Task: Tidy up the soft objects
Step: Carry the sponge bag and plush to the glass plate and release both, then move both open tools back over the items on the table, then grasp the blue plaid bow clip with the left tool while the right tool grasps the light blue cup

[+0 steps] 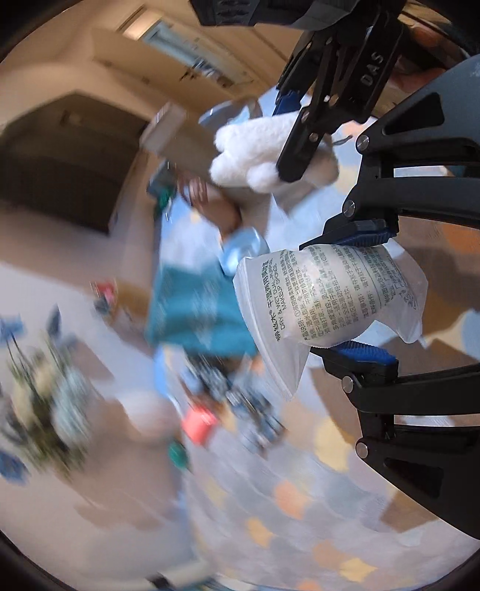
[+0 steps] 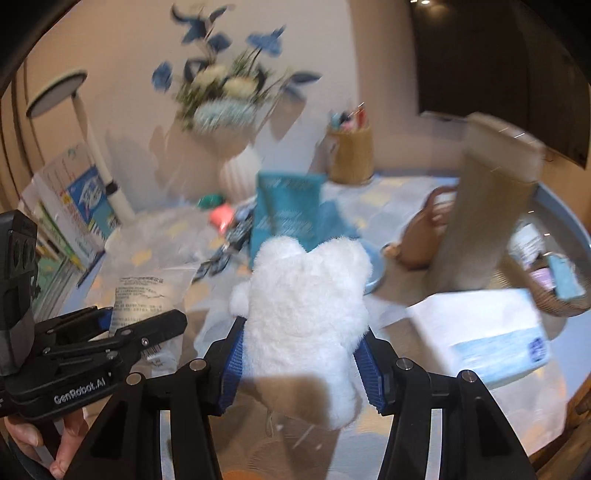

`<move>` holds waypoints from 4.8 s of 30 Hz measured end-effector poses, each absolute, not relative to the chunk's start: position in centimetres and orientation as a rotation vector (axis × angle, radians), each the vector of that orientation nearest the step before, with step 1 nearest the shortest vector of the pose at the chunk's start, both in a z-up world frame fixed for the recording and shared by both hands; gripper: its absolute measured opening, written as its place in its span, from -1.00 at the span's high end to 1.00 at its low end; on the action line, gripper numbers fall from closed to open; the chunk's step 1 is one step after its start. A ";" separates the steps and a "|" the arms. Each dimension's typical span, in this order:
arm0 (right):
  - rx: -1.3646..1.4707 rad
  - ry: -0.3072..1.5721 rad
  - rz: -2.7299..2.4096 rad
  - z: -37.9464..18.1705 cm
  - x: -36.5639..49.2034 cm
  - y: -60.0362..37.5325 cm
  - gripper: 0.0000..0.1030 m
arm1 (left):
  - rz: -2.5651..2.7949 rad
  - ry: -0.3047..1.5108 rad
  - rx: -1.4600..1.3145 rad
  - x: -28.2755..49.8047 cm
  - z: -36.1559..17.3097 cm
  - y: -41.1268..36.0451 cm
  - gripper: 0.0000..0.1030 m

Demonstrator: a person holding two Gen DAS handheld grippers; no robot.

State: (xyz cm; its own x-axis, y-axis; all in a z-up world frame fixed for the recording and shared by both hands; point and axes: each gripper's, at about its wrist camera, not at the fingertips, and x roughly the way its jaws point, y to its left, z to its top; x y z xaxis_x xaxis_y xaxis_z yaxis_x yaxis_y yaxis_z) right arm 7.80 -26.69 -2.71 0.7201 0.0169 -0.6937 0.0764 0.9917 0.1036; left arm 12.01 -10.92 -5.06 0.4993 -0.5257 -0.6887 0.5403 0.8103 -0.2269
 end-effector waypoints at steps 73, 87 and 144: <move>0.043 0.768 -0.112 3.1 3.1 -36.6 -0.48 | -0.478 0.577 0.015 9.6 5.8 -7.8 -0.48; 0.107 0.885 0.118 -7.4 13.0 -24.8 -0.49 | -0.287 0.853 0.010 17.8 -10.0 -1.1 -0.52; 0.091 1.003 -0.163 -8.2 18.6 -28.1 -0.15 | -0.403 0.881 0.121 21.8 -10.8 -4.9 0.51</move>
State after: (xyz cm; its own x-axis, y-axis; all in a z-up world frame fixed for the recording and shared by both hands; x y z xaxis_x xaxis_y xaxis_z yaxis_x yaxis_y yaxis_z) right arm 18.60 -28.06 -8.20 0.5272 -0.0947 -0.8445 0.1780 0.9840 0.0008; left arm 21.84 -4.87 -10.78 0.5665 -0.2928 -0.7703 0.3910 0.9183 -0.0616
